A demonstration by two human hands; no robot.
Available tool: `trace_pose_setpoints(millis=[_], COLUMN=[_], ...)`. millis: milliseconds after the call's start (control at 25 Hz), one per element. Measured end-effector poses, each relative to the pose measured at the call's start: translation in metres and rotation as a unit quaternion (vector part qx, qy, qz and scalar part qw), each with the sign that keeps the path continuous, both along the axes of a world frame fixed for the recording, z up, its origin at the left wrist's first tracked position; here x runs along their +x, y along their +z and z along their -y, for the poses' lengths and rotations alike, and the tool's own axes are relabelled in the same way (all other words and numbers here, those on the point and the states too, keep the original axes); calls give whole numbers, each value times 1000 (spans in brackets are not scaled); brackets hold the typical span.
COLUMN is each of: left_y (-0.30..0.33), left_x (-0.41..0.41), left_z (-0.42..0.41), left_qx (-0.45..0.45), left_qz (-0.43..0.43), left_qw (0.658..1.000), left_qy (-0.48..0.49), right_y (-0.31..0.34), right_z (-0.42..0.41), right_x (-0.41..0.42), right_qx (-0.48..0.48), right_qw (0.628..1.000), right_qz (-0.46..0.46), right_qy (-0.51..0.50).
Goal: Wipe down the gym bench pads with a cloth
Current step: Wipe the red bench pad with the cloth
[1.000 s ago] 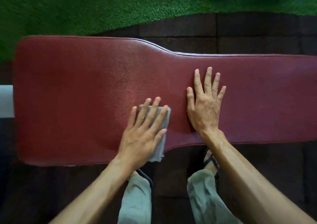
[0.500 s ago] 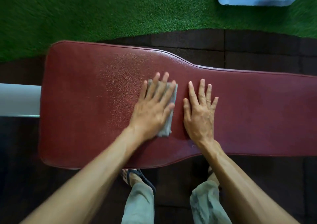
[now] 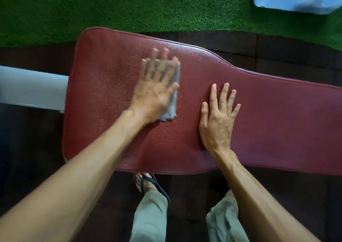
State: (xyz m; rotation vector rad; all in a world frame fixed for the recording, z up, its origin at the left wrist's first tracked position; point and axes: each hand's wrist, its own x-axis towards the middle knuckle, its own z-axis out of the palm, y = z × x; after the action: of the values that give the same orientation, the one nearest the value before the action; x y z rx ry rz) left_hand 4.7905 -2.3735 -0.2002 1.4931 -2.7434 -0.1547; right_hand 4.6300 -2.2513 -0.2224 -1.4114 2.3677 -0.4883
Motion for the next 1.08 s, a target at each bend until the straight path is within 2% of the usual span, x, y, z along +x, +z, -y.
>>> trace_pose_setpoints(millis=[80, 160, 280, 360, 440, 520, 560, 640, 760, 840, 960, 1080], left_y=[0, 9, 22, 21, 17, 9, 7, -1, -2, 4, 5, -4], left_x=[15, 71, 155, 167, 128, 58, 25, -30, -25, 21, 57, -20], left_z=[-54, -82, -30, 30, 75, 82, 66, -3, -125, -140, -76, -19], left_qx=[24, 31, -16, -37, -46, -29, -14, -2, 34, 33, 13, -6], left_qz=[26, 55, 98, 94, 53, 8, -13, -20, -17, 20, 49, -15], left_qw=[994, 989, 991, 994, 997, 998, 999, 999, 991, 995, 997, 990], left_qy=[-107, -134, -85, -38, 17, 52, 43, -47, -127, -96, 56, 141], right_y=[1, 2, 1, -1, -1, 1, 2, 5, 2, -3, -8, -9], right_z=[0, 1, 2, 1, 0, -3, -4, -9, -24, -39, -56, -61], right_x=[0, 2, 5, 5, 3, -2, -5, -17, -43, -71, -106, -112], right_qx=[-4, -4, -7, -6, -5, -2, -1, -4, -7, 1, 17, 15], right_qw=[1000, 1000, 1000, 1000, 1000, 1000, 1000, 999, 998, 999, 998, 998], right_qz=[0, 8, 1, -4, 1, 10, 12, 18, 22, 15, -10, -19], right_qy=[1, -5, -16, -16, -11, 0, 10, 33, 62, 49, 51, 64])
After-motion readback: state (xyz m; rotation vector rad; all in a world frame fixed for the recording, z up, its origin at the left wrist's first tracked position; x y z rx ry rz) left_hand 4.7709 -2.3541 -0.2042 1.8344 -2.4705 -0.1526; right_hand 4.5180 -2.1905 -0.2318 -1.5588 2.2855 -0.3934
